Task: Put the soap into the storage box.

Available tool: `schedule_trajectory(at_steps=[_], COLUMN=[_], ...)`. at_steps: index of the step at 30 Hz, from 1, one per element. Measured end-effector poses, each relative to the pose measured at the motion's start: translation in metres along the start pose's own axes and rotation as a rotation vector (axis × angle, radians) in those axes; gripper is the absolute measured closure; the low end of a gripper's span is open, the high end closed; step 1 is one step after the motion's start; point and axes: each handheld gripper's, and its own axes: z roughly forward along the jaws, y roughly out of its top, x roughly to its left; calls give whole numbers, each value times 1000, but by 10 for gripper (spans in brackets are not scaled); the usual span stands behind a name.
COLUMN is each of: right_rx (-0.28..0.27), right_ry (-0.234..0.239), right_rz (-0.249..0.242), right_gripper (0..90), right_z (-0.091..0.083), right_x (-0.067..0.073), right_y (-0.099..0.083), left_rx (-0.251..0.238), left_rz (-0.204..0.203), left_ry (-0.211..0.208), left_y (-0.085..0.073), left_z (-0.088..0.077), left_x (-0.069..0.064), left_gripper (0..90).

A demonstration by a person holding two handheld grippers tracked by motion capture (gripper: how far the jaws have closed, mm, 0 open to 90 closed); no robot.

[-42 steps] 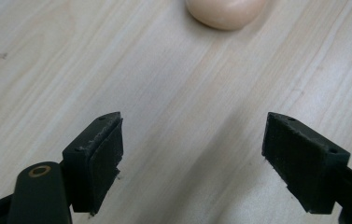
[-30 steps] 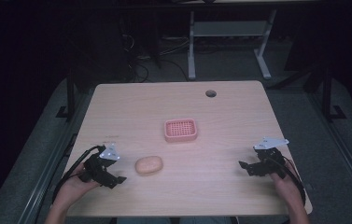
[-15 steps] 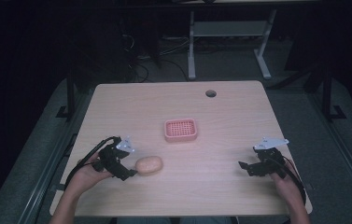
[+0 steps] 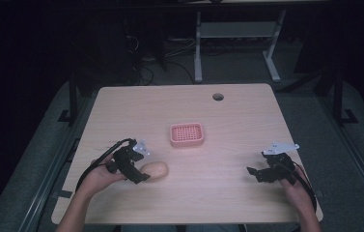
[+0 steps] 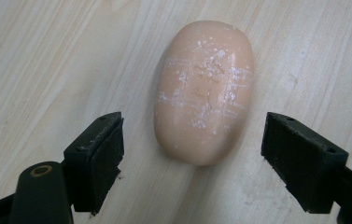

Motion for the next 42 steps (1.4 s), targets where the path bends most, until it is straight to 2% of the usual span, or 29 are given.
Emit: schedule_trajectory(at_steps=[7, 12, 21, 25, 29, 33, 42], right_rx=[3, -3, 2, -3, -1, -5, -8], right_ry=[2, 3, 16, 15, 16, 18, 20], right_rz=[-5, -9, -21, -7, -7, -15, -12], right_gripper=[138, 138, 138, 138, 139, 138, 138], right_z=[0, 0, 2, 1, 2, 1, 1], right_x=[0, -1, -1, -1, 0, -1, -1], right_y=[0, 0, 0, 1, 1, 1, 1], left_rx=[35, 46, 100, 107, 113, 110, 123], left_rz=[27, 29, 35, 41, 48, 56, 62], left_ry=[-15, -25, -63, -67, -73, -81, -85], left_y=[11, 16, 23, 24, 26, 29, 31], left_z=[10, 15, 31, 33, 36, 39, 43], left_x=[0, 1, 4, 5, 3, 2, 3], left_gripper=[212, 216, 235, 236, 244, 287, 301])
